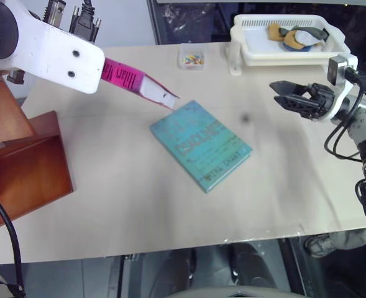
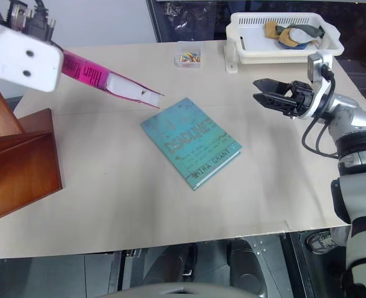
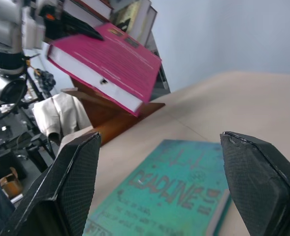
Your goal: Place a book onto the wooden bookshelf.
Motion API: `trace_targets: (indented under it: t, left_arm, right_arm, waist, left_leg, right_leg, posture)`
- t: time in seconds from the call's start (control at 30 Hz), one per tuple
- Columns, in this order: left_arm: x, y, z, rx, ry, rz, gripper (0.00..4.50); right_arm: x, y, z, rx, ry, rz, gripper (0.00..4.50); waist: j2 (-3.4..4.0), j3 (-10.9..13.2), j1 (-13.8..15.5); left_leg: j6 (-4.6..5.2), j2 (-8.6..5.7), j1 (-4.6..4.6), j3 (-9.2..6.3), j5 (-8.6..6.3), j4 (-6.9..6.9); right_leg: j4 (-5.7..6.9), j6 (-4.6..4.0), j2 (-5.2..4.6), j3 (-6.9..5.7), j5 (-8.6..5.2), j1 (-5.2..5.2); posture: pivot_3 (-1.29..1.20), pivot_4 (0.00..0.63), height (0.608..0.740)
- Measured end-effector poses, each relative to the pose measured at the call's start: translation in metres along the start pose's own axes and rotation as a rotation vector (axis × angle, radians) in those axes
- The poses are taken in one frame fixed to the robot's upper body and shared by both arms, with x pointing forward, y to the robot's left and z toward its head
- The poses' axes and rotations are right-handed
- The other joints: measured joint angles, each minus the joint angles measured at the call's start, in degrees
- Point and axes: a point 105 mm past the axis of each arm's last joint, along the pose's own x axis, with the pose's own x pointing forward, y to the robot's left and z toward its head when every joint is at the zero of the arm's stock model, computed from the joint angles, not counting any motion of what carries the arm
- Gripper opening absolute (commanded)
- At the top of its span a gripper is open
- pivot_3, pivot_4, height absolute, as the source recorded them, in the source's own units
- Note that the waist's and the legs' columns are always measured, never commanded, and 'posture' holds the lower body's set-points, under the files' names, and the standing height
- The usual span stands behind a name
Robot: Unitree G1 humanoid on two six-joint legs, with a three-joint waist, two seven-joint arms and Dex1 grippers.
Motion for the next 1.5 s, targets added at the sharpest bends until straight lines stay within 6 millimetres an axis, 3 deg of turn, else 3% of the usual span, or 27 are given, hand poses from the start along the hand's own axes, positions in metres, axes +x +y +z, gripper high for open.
trace_targets:
  t: [0.2,0.4,0.5,0.77,1.03,1.23,1.4,1.5]
  left_arm:
    - [0.009,-0.036,0.027,-0.079,-0.093,-0.074,0.65]
    - [-0.004,-0.038,0.029,-0.119,-0.076,-0.024,0.65]
    - [-0.008,-0.044,0.024,-0.138,-0.044,-0.038,0.65]
    - [-0.04,-0.056,-0.006,-0.199,0.179,-0.056,0.65]
    - [-0.074,-0.048,-0.011,-0.266,0.245,0.04,0.65]
    - [-0.079,-0.062,-0.024,-0.342,0.3,0.025,0.65]
    - [-0.094,-0.071,-0.035,-0.367,0.375,0.05,0.65]
    - [-0.106,-0.086,-0.044,-0.415,0.446,0.048,0.65]
  right_arm:
    - [0.005,-0.002,0.0,-0.01,0.025,-0.003,3.93]
    - [0.009,-0.004,0.001,-0.012,0.03,-0.001,3.93]
    - [0.009,-0.004,0.002,-0.015,0.032,-0.003,3.93]
    - [0.017,-0.007,0.002,-0.021,0.028,-0.001,3.93]
    - [0.023,-0.008,0.002,-0.01,0.02,0.006,3.93]
    - [0.034,-0.005,0.022,-0.04,0.006,0.035,3.93]
    - [0.041,-0.004,0.02,-0.014,-0.005,0.056,3.93]
    - [0.046,-0.002,0.017,0.011,0.004,0.075,3.93]
  waist:
    - [-0.02,0.0,-0.8]
    - [-0.02,0.0,-0.7]
    - [-0.02,0.0,-0.8]
    - [0.01,0.0,-0.8]
    - [0.05,0.1,-0.8]
    - [0.2,0.2,-1.0]
    - [0.26,0.2,-0.9]
    - [0.33,0.2,-0.9]
  left_leg:
    - [-0.02,0.09,0.02,0.05,0.01,0.04]
    - [-0.03,0.08,0.03,0.06,0.01,0.05]
    - [-0.03,0.08,0.04,0.06,0.01,0.04]
    - [-0.05,0.09,0.05,0.08,0.02,0.01]
    - [-0.06,0.09,0.07,0.06,0.02,-0.03]
    - [-0.12,0.16,0.1,0.05,0.05,-0.13]
    - [-0.13,0.15,0.1,0.08,0.05,-0.17]
    - [-0.14,0.15,0.1,0.08,0.04,-0.25]
  right_leg:
    - [0.16,-0.01,0.05,0.02,-0.01,-0.1]
    - [0.17,-0.01,0.04,0.02,0.0,-0.09]
    - [0.17,-0.01,0.03,0.03,0.0,-0.09]
    - [0.14,-0.02,0.03,0.03,0.0,-0.09]
    - [0.13,-0.02,0.0,0.02,0.0,-0.08]
    - [0.1,-0.04,-0.01,0.01,-0.01,-0.09]
    - [0.07,-0.05,-0.24,0.04,0.0,-0.1]
    - [0.03,-0.06,-0.26,0.04,0.0,-0.11]
  posture:
    - [0.0,0.15,0.74]
    - [0.0,0.15,0.74]
    - [0.0,0.15,0.74]
    - [0.0,0.15,0.74]
    - [0.0,0.15,0.74]
    - [0.0,0.15,0.74]
    - [0.0,0.15,0.74]
    - [0.0,0.15,0.74]
